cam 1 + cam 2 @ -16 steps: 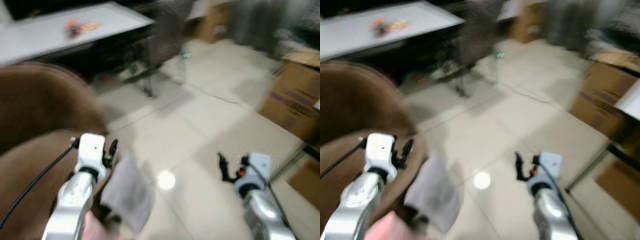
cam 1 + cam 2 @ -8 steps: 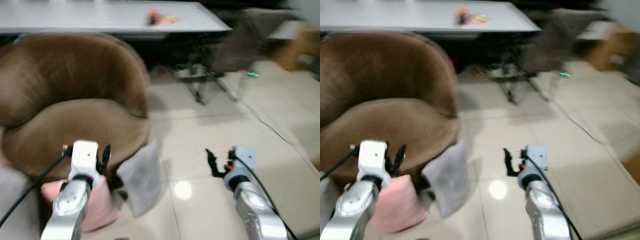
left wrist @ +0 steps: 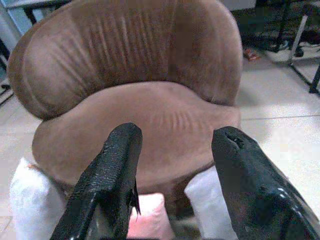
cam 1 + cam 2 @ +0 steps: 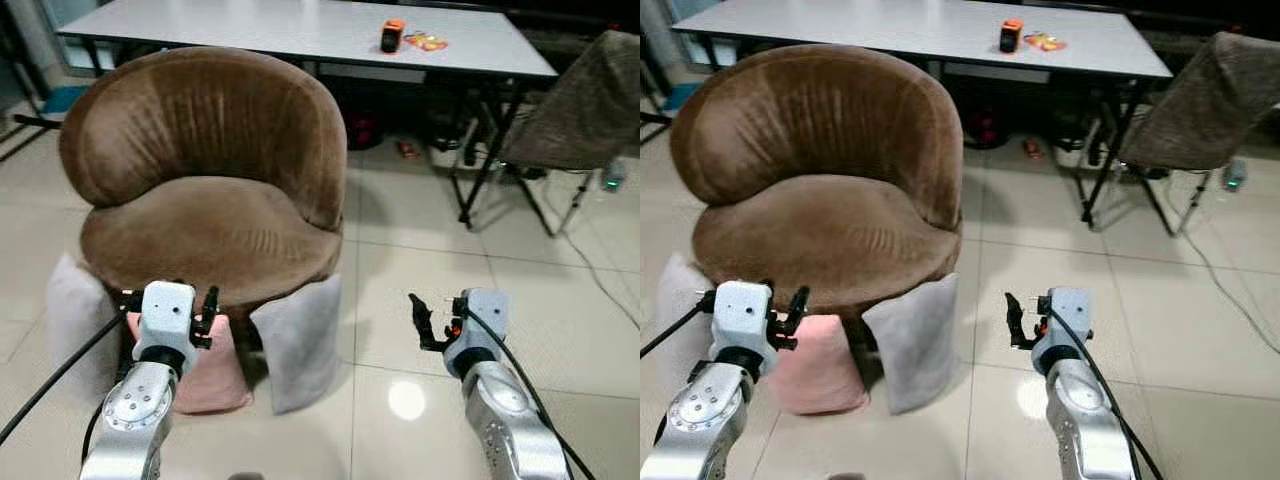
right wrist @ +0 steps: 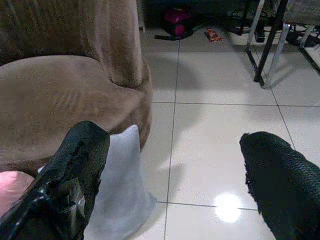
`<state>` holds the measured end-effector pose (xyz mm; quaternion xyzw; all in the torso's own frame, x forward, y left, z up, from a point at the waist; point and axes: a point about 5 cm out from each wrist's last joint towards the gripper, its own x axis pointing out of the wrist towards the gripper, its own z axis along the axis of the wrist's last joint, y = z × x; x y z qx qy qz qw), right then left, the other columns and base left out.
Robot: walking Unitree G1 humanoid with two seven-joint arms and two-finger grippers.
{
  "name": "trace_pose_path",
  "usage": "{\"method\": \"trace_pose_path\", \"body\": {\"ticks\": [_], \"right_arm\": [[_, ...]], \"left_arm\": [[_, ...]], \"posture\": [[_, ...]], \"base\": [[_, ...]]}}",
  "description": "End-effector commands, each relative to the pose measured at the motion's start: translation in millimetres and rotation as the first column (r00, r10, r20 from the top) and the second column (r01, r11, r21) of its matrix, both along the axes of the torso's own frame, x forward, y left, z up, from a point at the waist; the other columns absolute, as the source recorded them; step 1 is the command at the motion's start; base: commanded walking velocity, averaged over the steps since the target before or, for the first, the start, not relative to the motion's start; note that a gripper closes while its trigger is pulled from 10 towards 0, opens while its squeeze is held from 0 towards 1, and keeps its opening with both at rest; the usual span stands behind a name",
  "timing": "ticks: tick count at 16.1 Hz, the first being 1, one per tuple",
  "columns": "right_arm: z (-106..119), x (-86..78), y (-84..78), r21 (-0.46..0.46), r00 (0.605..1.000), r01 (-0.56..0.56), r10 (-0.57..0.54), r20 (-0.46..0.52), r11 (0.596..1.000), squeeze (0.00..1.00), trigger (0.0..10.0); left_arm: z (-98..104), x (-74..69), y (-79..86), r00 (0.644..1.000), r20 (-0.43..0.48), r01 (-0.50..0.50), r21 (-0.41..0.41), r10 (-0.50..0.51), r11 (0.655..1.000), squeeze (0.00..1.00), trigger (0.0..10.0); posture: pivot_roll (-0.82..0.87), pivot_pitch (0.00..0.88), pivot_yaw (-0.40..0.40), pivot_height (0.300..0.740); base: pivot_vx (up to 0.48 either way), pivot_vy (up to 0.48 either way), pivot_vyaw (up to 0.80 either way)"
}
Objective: Move the pillow to the sofa from floor
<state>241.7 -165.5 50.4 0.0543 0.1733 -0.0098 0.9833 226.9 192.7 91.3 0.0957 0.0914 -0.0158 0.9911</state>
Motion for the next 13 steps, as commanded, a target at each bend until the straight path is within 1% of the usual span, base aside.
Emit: {"method": "trace_pose_path", "body": {"ticks": [1,2,3,11,13], "right_arm": [[0.5,-2.4,-7.6,-0.016,0.999,0.039,-0.039,0.003,0.999,1.00,10.0],[0.3,-4.3,-10.2,-0.015,0.999,0.050,-0.050,0.006,0.999,1.00,10.0],[0.9,-4.8,-11.4,-0.039,0.999,0.030,-0.030,0.011,0.999,1.00,10.0],[3.6,2.3,-4.6,-0.053,1.000,0.003,-0.002,0.030,0.999,1.00,10.0],[3.3,3.7,-5.3,-0.048,0.999,0.030,-0.028,0.031,0.998,1.00,10.0]], "left_arm": [[2.9,1.1,-1.1,1.000,0.014,0.017,-0.013,-0.016,1.000,0.00,10.0],[3.2,0.6,-0.3,1.000,0.016,0.017,-0.026,-0.017,1.000,0.00,10.0],[3.5,0.8,-0.2,1.000,0.019,0.016,-0.025,-0.016,1.000,0.00,10.0],[2.8,0.4,-0.7,1.000,0.023,0.016,-0.027,-0.016,0.999,0.00,10.0],[2.7,-0.1,0.0,1.000,0.023,0.014,-0.026,-0.013,1.000,0.00,10.0]], "posture": [[0.03,0.000,-0.021,0.740],[0.03,0.000,-0.020,0.740],[0.03,0.000,-0.020,0.740],[0.04,0.000,-0.035,0.740],[0.05,0.000,-0.039,0.740]], "base": [[0.000,0.000,0.00],[0.292,0.000,0.00],[0.319,0.000,0.00],[0.308,0.000,0.80],[0.296,0.000,0.00]]}}
